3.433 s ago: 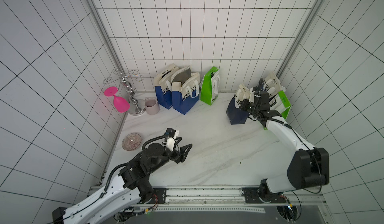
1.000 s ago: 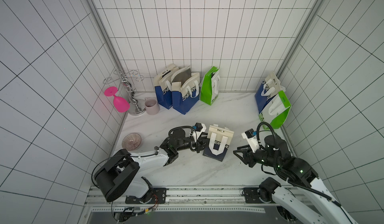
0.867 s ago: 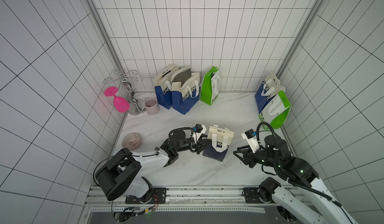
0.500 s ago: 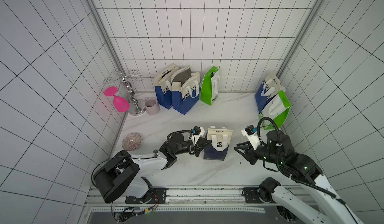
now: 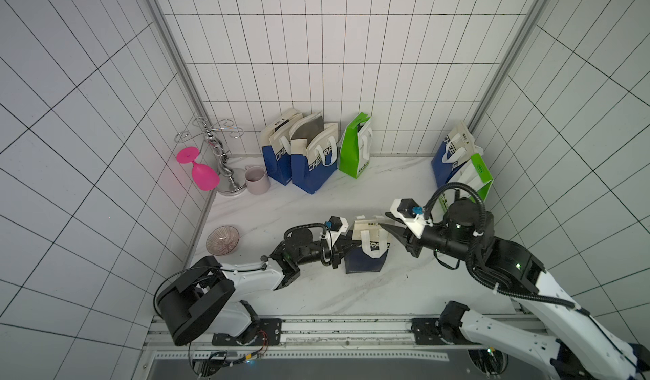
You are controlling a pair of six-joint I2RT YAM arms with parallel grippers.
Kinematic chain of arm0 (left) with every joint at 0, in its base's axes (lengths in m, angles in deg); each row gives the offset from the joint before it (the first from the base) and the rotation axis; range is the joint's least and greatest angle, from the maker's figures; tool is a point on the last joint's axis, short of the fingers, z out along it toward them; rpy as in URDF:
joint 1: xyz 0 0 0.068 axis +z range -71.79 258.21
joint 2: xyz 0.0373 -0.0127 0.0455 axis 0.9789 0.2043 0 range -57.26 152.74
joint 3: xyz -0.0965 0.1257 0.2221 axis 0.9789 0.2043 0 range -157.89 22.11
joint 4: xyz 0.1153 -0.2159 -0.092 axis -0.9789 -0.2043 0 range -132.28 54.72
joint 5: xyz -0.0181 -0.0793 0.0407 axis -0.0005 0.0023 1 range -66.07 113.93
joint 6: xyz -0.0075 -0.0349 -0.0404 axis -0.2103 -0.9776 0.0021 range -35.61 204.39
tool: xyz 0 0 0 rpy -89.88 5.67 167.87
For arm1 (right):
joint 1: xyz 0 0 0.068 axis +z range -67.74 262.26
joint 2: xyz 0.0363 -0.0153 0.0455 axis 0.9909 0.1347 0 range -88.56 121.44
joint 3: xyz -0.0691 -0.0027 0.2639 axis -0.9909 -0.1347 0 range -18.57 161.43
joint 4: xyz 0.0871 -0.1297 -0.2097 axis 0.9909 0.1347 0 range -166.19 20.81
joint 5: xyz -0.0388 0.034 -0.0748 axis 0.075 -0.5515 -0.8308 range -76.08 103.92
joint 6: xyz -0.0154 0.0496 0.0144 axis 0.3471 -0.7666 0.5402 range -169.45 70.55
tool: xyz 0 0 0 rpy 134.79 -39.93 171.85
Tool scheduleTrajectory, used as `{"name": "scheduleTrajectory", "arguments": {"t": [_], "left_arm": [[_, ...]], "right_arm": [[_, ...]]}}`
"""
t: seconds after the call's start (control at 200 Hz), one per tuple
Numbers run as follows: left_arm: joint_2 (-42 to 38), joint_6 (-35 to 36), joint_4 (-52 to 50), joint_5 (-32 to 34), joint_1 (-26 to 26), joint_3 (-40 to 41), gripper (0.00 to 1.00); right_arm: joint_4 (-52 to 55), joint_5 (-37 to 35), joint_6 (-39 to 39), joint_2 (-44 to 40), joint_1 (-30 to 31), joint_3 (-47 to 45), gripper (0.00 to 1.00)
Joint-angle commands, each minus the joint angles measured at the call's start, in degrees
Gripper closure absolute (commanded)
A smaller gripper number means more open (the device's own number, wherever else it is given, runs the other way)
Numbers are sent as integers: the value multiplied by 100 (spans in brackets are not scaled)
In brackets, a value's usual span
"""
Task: Open the takeout bag
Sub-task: Move the takeout bag to the center of the board, then open the takeout bag at the center of the board.
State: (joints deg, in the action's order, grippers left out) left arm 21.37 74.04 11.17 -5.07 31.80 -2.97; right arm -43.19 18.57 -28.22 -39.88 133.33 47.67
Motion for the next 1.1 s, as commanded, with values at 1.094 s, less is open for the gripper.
{"name": "scheduleTrajectory", "arguments": {"t": [1.094], "left_arm": [[-108, -35, 243, 23, -30, -21, 100]], "right_arm": [[-1678, -3434, 2490, 905, 2074, -1392, 65]]}}
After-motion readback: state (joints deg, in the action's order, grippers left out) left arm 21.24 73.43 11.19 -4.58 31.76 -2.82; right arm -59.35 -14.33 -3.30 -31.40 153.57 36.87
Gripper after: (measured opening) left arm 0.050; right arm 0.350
